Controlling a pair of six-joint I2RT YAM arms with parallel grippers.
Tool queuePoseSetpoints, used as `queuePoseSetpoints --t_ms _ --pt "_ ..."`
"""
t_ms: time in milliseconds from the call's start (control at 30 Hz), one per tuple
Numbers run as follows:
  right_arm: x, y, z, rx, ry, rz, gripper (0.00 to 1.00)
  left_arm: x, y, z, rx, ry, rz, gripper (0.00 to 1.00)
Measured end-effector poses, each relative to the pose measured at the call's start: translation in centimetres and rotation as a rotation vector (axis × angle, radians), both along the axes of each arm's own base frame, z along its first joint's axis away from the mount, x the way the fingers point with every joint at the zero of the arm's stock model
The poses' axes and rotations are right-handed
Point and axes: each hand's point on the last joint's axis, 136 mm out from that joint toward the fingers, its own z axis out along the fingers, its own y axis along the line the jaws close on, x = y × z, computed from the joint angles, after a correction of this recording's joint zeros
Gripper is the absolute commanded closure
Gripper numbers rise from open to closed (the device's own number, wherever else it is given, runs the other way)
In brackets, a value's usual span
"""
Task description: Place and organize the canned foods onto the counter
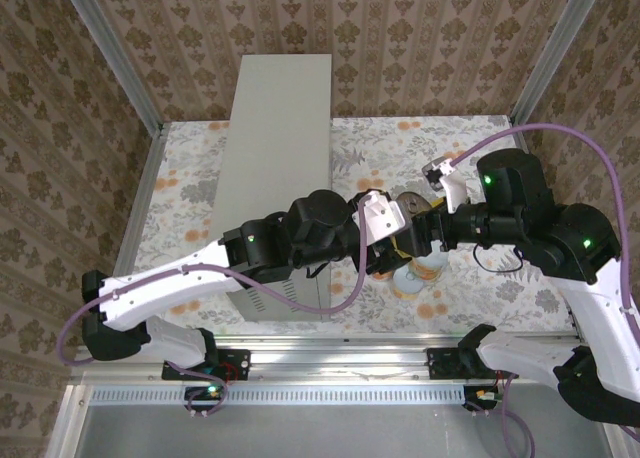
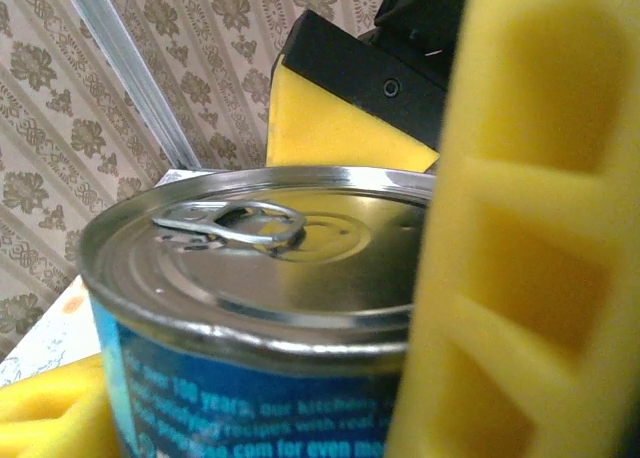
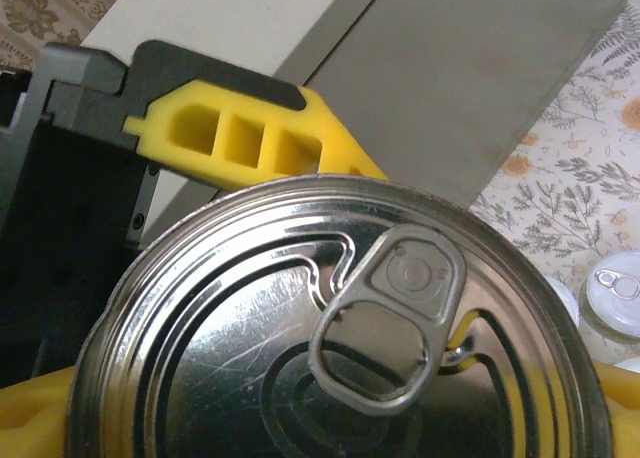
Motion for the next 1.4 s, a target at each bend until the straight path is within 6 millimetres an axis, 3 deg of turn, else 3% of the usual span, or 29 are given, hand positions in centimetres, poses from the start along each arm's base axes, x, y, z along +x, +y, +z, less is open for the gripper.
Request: queuePoseSetpoints --t_ms 167,367,533,700,833,1133,1400 --pt "-0.3 -0.2 0.3 0.008 -0.007 -0.007 0.41 -0.3 -0.1 0.3 -0.012 -0.004 -0.009 0.42" --pt "-0.4 -0.3 1.0 0.031 -0.036 -0.005 0.19 -0.5 0.2 1.2 -0.026 -0.024 -0.016 0.43" --pt "-1.0 -0.3 3.0 0.096 -0.135 0.012 0.03 -0.9 1.0 2.7 -0.035 -0.056 -0.028 0.44" --pt "-3.9 -2.5 7.1 0.21 -0.331 0.006 0.0 -0.8 5.2 2.7 0.033 -0.055 0.008 0.44" --pt "-5.6 -3.5 8.4 0.27 -0.421 0.007 0.0 -0.7 8.3 4.4 0.013 -0.082 0.035 0.45" --pt "-4.1 -1.6 4.9 0.241 -0.401 0.066 0.0 2.1 14.5 8.8 -0.117 -0.127 0.17 0.43" --pt "-5.3 -0.2 3.6 0.28 -0.429 0.19 0.0 7.3 20.3 11.7 -0.274 -0.081 0.364 0.43"
